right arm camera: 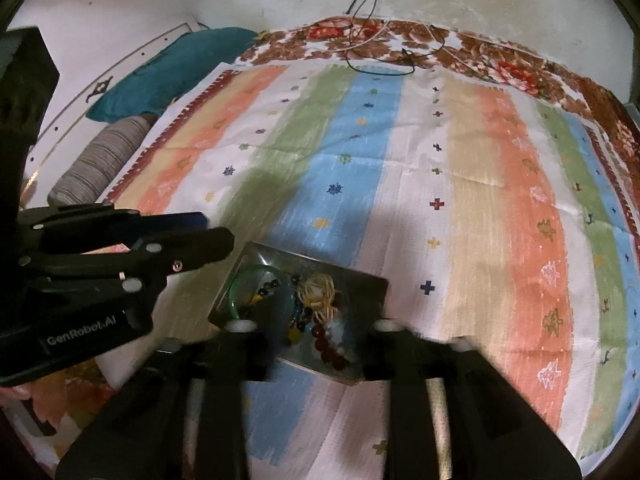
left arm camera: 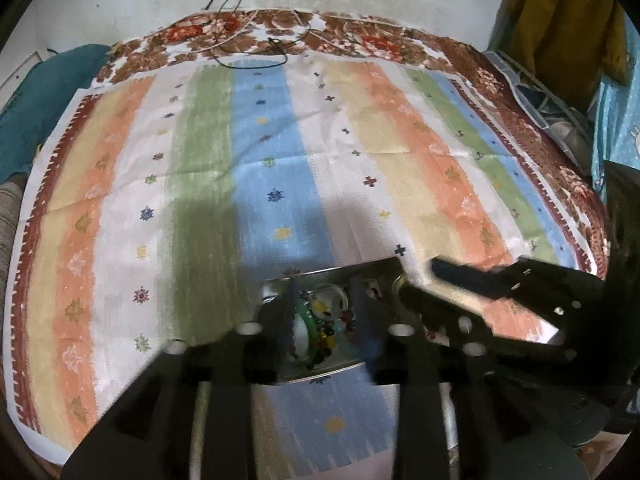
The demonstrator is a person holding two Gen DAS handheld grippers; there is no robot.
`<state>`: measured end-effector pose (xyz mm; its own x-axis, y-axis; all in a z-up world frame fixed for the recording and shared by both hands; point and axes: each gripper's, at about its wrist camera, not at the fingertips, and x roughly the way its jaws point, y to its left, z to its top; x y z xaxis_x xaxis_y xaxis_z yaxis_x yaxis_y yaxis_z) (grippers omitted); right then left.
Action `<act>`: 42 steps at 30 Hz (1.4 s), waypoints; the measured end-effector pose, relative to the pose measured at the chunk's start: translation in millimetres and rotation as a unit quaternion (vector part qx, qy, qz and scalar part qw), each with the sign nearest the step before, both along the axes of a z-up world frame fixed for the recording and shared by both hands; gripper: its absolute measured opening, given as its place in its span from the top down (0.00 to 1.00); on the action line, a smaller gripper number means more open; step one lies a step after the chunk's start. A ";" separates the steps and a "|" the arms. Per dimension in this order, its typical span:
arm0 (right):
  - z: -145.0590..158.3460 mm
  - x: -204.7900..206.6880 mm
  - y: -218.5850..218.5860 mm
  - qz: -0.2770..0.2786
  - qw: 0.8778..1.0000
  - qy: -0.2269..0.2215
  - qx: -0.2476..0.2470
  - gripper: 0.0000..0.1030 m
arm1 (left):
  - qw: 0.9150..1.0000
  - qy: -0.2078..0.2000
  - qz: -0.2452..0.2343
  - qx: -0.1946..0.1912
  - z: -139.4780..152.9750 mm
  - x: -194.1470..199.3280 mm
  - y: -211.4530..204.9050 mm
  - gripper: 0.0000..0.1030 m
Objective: Organize jewelry
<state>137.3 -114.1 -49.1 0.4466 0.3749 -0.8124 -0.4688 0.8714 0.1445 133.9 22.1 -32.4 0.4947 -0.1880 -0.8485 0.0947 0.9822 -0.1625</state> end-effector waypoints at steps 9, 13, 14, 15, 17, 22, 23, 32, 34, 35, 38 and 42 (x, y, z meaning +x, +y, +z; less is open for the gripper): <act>7.0 -14.9 -15.6 -0.006 1.000 -0.017 -0.011 0.54 | 1.000 -0.009 0.007 0.001 6.4 -17.6 11.6 0.60; 12.2 -23.2 -26.2 -0.011 1.000 -0.025 -0.005 0.48 | 1.000 -0.015 -0.002 0.000 9.4 -29.3 8.6 0.50; 13.2 -24.6 -28.0 -0.012 1.000 -0.028 -0.004 0.46 | 1.000 -0.017 -0.005 0.000 10.3 -32.8 7.8 0.46; 14.7 -27.6 -31.0 -0.013 0.999 -0.032 -0.005 0.44 | 1.000 -0.018 -0.009 0.000 11.3 -37.0 6.0 0.42; 16.9 -32.9 -35.8 -0.016 0.999 -0.039 -0.006 0.40 | 1.000 -0.023 -0.013 0.002 13.1 -43.1 4.3 0.36; 19.6 -45.4 -47.9 -0.014 0.999 -0.044 0.000 0.31 | 0.999 -0.038 -0.016 0.009 17.1 -58.7 1.4 0.19; 19.9 -48.2 -50.6 -0.015 0.999 -0.046 0.002 0.28 | 0.999 -0.041 -0.017 0.012 17.6 -61.8 0.4 0.14; 21.2 -64.8 -64.4 -0.017 0.998 -0.066 0.000 0.11 | 0.998 -0.057 -0.032 0.026 19.0 -83.2 -5.2 0.06; 20.6 -67.3 -67.7 -0.018 0.998 -0.067 0.002 0.11 | 0.997 -0.059 -0.033 0.028 19.2 -86.5 -5.6 0.06; 20.7 -68.7 -68.9 -0.017 0.998 -0.067 0.004 0.11 | 0.997 -0.060 -0.032 0.028 19.3 -87.8 -5.6 0.06; 21.4 -72.8 -69.8 -0.015 0.997 -0.071 0.008 0.10 | 0.997 -0.062 -0.025 0.026 19.8 -90.5 -4.1 0.06; 23.4 -78.0 -73.4 -0.014 0.997 -0.075 0.022 0.10 | 0.997 -0.066 -0.014 0.030 20.4 -96.4 -2.1 0.06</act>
